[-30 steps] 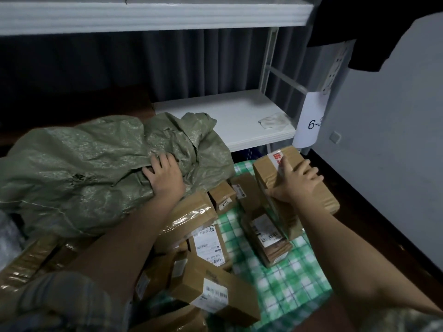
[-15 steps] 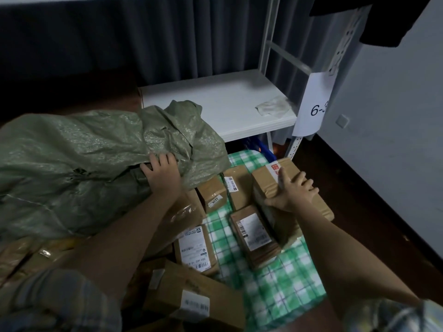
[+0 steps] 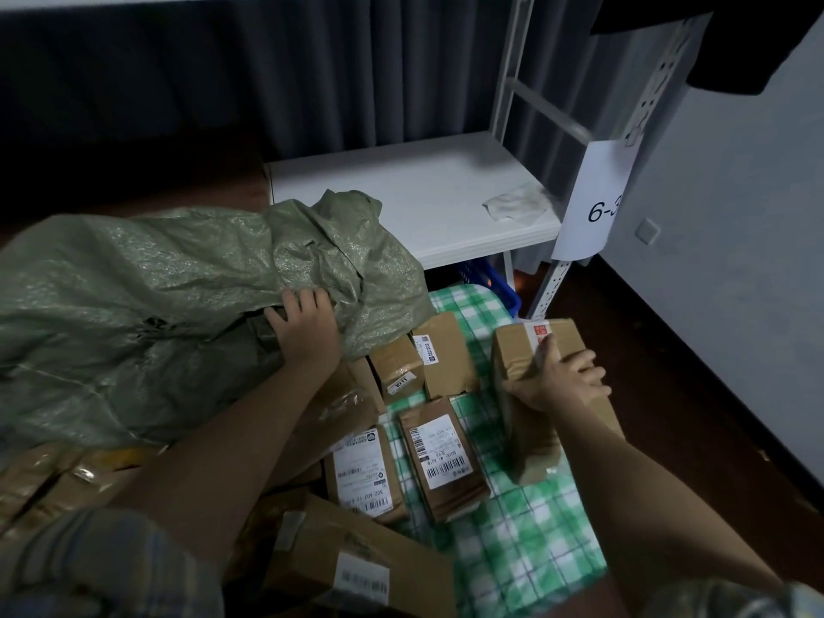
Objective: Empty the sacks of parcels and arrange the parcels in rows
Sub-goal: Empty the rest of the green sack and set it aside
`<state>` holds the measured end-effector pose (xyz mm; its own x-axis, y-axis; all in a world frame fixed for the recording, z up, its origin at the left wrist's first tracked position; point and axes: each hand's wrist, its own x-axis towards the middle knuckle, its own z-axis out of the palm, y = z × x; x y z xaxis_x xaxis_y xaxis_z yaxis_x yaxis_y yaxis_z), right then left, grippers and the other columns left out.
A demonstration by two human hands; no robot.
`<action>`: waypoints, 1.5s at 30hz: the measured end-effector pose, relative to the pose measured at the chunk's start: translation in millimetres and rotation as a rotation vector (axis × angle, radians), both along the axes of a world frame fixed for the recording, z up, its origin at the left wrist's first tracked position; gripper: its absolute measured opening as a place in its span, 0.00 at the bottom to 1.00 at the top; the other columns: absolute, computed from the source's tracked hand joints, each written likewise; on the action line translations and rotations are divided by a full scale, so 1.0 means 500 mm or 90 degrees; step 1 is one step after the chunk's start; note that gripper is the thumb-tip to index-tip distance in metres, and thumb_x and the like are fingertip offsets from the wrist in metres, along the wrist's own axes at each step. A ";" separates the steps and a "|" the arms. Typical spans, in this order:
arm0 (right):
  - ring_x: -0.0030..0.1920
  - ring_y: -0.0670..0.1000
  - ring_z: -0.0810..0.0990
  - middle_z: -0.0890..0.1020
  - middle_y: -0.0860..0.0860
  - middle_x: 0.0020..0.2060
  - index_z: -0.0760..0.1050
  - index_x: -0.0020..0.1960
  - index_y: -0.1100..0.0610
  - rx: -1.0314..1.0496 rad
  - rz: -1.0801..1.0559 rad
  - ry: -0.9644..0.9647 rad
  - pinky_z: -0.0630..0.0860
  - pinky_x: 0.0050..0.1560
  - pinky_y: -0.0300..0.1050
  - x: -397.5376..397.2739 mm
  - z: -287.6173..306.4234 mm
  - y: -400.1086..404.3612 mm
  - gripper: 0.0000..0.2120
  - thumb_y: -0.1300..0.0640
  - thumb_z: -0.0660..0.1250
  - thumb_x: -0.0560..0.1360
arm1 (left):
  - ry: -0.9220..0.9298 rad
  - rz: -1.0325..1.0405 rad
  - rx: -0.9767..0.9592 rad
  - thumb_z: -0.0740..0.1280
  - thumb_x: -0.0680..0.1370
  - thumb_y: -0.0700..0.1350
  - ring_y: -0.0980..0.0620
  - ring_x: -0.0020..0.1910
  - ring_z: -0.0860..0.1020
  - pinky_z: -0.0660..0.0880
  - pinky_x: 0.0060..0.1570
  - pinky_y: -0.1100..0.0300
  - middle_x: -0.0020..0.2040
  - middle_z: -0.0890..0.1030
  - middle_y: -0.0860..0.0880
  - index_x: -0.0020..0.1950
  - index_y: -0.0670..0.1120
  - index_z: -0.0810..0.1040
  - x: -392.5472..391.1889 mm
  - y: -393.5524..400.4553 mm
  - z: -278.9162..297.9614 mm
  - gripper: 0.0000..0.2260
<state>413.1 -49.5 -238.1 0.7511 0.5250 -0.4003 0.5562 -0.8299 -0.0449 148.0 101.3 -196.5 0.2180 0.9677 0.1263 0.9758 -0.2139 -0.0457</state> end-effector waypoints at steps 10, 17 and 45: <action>0.75 0.72 0.44 0.37 0.68 0.75 0.29 0.77 0.46 -0.032 0.070 0.031 0.48 0.71 0.73 -0.019 -0.012 -0.005 0.60 0.24 0.64 0.64 | 0.022 0.001 -0.001 0.65 0.75 0.40 0.39 0.68 0.66 0.61 0.65 0.41 0.65 0.72 0.40 0.67 0.40 0.68 -0.006 -0.008 0.001 0.21; 0.74 0.71 0.37 0.33 0.63 0.75 0.29 0.76 0.45 -0.021 0.138 0.033 0.42 0.70 0.74 -0.049 0.019 0.025 0.60 0.22 0.62 0.63 | 0.046 0.000 0.018 0.66 0.75 0.41 0.42 0.65 0.68 0.64 0.62 0.43 0.63 0.73 0.42 0.65 0.43 0.70 -0.032 -0.010 0.018 0.19; 0.62 0.59 0.76 0.77 0.58 0.63 0.65 0.72 0.56 0.113 0.742 -0.060 0.70 0.63 0.55 -0.678 0.280 0.437 0.28 0.50 0.68 0.75 | -0.061 -0.212 -0.058 0.72 0.71 0.52 0.46 0.69 0.62 0.62 0.66 0.50 0.68 0.64 0.47 0.72 0.54 0.63 -0.486 0.048 0.242 0.32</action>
